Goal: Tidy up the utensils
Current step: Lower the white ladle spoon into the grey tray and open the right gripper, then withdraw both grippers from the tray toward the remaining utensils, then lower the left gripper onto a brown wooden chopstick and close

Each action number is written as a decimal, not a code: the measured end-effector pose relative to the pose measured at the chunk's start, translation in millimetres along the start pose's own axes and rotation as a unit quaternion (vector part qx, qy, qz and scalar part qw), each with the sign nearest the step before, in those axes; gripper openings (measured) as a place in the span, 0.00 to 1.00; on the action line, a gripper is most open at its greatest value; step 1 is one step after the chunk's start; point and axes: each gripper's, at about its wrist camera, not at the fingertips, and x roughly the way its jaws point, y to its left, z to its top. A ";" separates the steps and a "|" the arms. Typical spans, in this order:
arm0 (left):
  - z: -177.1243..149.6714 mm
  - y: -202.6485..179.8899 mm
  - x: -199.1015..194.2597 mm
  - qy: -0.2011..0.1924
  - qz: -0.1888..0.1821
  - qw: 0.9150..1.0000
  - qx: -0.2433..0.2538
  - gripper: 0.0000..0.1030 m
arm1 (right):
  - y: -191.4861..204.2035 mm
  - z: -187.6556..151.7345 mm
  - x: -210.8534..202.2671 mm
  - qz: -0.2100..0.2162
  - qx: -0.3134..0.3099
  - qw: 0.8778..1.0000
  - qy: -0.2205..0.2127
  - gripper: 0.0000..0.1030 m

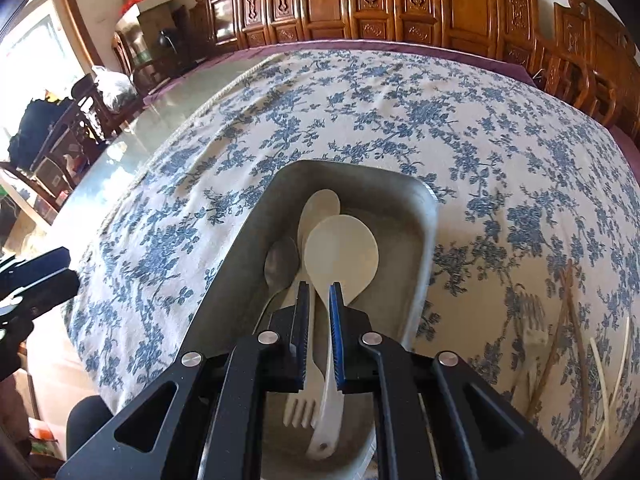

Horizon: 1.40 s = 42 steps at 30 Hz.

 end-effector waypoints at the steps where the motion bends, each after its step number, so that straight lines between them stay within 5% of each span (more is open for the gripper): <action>1: -0.7 -3.5 -0.6 -0.001 -0.001 1.000 0.004 0.33 | -3.7 -4.3 -8.0 -0.002 -0.002 1.000 -0.005 0.12; 8: -4.8 -35.1 -8.1 -0.011 -0.017 0.999 0.027 0.42 | -48.5 -45.9 -66.5 -0.024 0.000 0.999 -0.035 0.16; 16: -13.2 -82.3 -2.7 -0.003 -0.033 0.998 0.046 0.44 | -130.5 -89.1 -124.4 -0.081 0.020 0.996 -0.042 0.20; 23: -17.7 -127.8 6.7 0.005 -0.057 0.997 0.052 0.44 | -163.0 -116.3 -155.3 -0.095 0.023 0.993 -0.063 0.25; 29: -20.1 -166.5 23.4 0.019 -0.071 0.996 0.058 0.44 | -186.8 -132.9 -163.1 -0.103 0.027 0.991 -0.076 0.38; 34: -17.5 -196.4 43.5 0.036 -0.078 0.993 0.076 0.43 | -213.4 -142.4 -159.7 -0.108 0.041 0.991 -0.067 0.39; 42: -6.5 -244.1 83.8 0.068 -0.110 0.987 0.092 0.26 | -241.6 -149.1 -146.3 -0.098 0.060 0.992 -0.048 0.39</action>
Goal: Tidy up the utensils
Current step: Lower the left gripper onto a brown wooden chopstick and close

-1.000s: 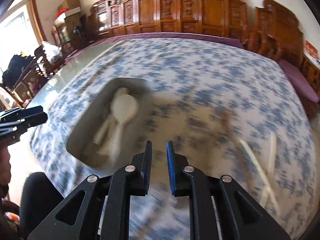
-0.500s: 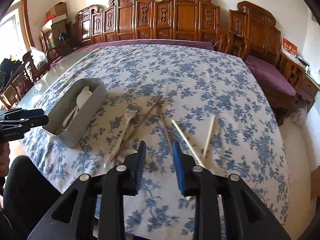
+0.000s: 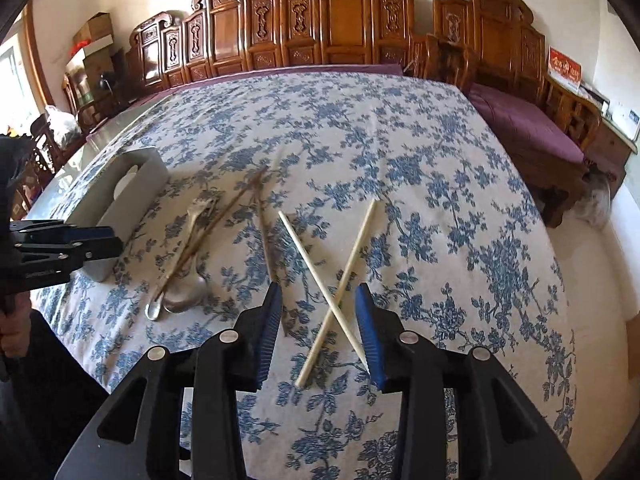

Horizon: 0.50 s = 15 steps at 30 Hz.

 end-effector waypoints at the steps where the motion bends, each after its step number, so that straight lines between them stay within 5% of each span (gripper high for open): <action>1: 2.5 -3.4 6.1 0.003 -0.003 1.000 0.001 0.24 | -2.9 -0.5 2.0 0.000 0.003 1.000 0.002 0.39; 15: 27.2 -23.1 62.3 0.037 -0.009 0.999 0.005 0.14 | -3.0 -1.7 15.5 0.025 0.018 0.999 0.016 0.39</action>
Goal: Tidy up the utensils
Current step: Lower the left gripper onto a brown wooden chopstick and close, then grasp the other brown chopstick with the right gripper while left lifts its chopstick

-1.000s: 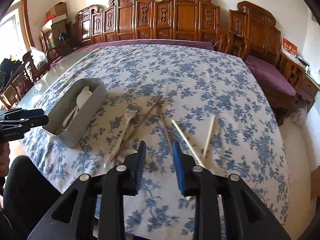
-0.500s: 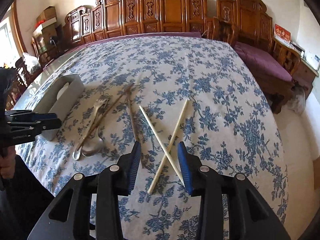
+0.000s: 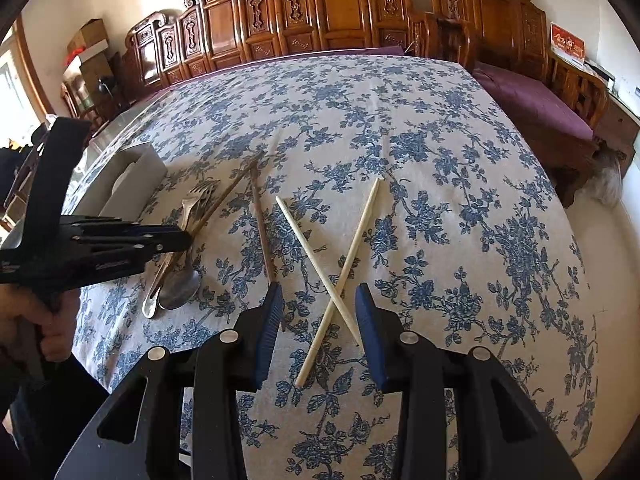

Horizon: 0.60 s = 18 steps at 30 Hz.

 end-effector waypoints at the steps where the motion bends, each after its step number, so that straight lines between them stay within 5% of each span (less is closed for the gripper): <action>1: 1.0 -0.2 1.9 0.002 0.001 1.000 0.001 0.13 | 0.5 0.3 0.5 0.000 -0.001 1.000 0.000 0.39; 7: 5.9 -3.3 6.7 0.003 0.007 1.000 -0.002 0.04 | 3.4 -0.2 2.2 0.006 -0.001 1.000 0.002 0.39; 18: -8.6 -1.5 -30.0 -0.032 0.000 0.999 0.001 0.04 | 20.5 -0.9 13.5 0.007 -0.020 1.000 0.008 0.39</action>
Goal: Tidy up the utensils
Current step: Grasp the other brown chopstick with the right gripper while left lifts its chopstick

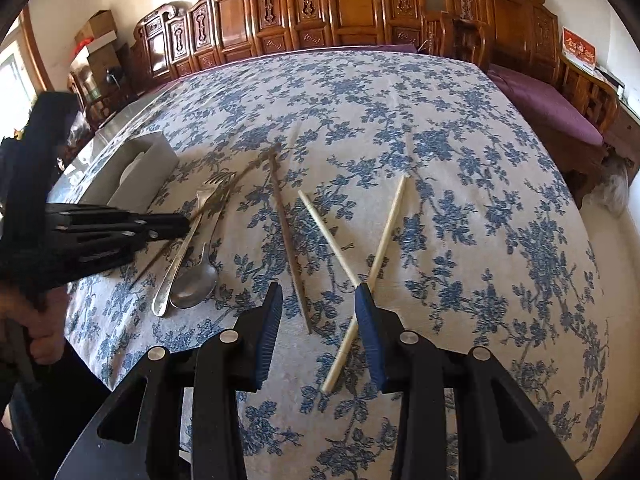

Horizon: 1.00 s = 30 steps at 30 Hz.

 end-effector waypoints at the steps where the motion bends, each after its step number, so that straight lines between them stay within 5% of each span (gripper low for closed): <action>1: -0.6 0.5 -5.3 -0.005 -0.002 1.000 -0.001 0.04 | 3.5 0.8 3.7 0.000 -0.006 1.000 0.001 0.39; 19: -11.5 24.1 -79.6 -0.067 0.016 0.998 -0.009 0.04 | 34.5 59.5 57.5 -0.005 -0.046 0.999 0.013 0.34; 27: -13.3 39.1 -91.5 -0.078 0.018 0.997 -0.015 0.04 | 26.4 53.7 82.7 -0.001 -0.021 0.999 0.033 0.23; 30: -14.1 43.5 -91.1 -0.080 0.020 0.996 -0.018 0.04 | 37.2 51.0 83.9 -0.031 -0.054 0.997 0.034 0.21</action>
